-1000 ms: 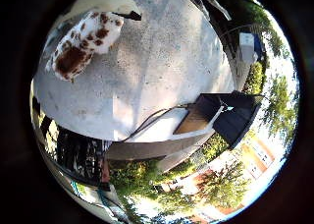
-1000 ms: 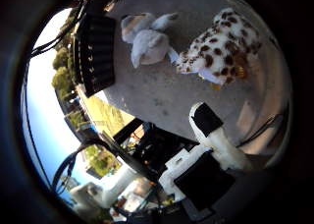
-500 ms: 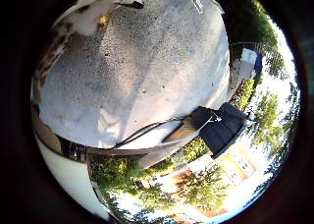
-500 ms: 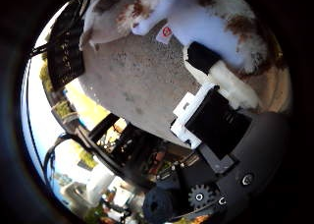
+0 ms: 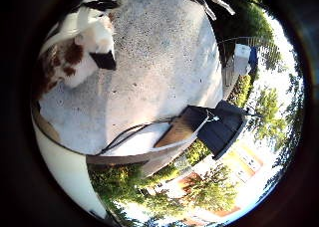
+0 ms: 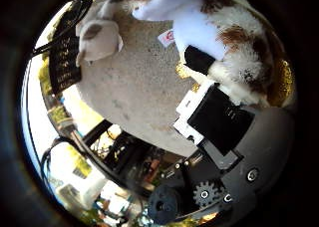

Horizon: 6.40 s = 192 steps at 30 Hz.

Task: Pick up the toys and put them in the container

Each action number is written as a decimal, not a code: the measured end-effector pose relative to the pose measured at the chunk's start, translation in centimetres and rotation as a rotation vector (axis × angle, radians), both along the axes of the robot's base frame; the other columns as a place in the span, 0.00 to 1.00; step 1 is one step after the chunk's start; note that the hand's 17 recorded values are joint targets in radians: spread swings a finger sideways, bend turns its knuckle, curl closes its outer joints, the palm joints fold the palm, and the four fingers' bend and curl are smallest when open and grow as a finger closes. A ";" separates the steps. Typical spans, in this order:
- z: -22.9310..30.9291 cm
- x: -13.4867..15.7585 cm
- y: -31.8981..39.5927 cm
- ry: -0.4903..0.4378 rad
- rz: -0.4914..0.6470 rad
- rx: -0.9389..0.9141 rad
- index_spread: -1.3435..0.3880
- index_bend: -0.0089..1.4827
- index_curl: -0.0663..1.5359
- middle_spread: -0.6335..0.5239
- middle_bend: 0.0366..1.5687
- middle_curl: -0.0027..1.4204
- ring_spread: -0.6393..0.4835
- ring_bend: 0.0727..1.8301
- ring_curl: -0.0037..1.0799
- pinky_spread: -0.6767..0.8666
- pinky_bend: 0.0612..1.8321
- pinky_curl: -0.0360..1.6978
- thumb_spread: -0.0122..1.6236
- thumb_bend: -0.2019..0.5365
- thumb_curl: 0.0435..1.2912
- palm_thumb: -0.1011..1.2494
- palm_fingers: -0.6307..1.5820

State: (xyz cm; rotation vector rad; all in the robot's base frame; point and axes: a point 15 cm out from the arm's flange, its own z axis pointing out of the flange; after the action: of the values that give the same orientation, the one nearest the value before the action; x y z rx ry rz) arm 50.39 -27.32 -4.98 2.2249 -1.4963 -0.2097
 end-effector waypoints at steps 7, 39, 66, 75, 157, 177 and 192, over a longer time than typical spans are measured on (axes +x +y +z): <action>5.8 -2.4 0.2 0.058 -0.089 0.023 0.23 0.48 0.33 0.29 0.70 0.75 0.47 0.75 0.77 0.56 0.85 0.42 0.67 0.30 0.47 0.86 0.71; 27.7 -2.2 51.9 -0.227 0.168 0.481 0.11 0.48 0.78 0.30 0.81 0.86 0.46 0.88 0.79 0.51 0.93 0.51 0.70 0.22 0.57 0.74 0.58; 13.5 1.5 52.5 -0.104 0.229 0.337 0.47 0.06 0.39 0.64 0.08 0.31 0.84 0.29 0.30 0.75 0.48 0.29 0.67 0.22 0.36 0.61 0.23; 22.8 3.9 38.7 -0.134 0.151 0.230 0.58 0.10 0.28 0.62 0.14 0.29 0.82 0.27 0.28 0.76 0.39 0.23 0.67 0.23 0.32 0.58 0.31; 32.7 -4.6 36.4 0.039 0.028 0.296 0.18 0.39 0.68 0.41 0.88 0.71 0.48 0.87 0.72 0.53 0.90 0.47 0.69 0.26 0.58 0.80 0.62; 18.0 1.5 55.9 -0.211 0.096 0.318 0.16 0.34 0.92 0.41 0.90 0.69 0.49 0.90 0.71 0.52 0.89 0.50 0.70 0.25 0.59 0.73 0.58; 12.7 5.0 55.9 -0.293 0.072 0.342 0.36 0.09 0.63 0.57 0.23 0.34 0.79 0.38 0.33 0.70 0.54 0.34 0.69 0.23 0.42 0.61 0.19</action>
State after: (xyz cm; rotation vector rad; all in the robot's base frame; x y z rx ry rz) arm 55.34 28.57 7.70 2.6721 -1.6245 -0.1278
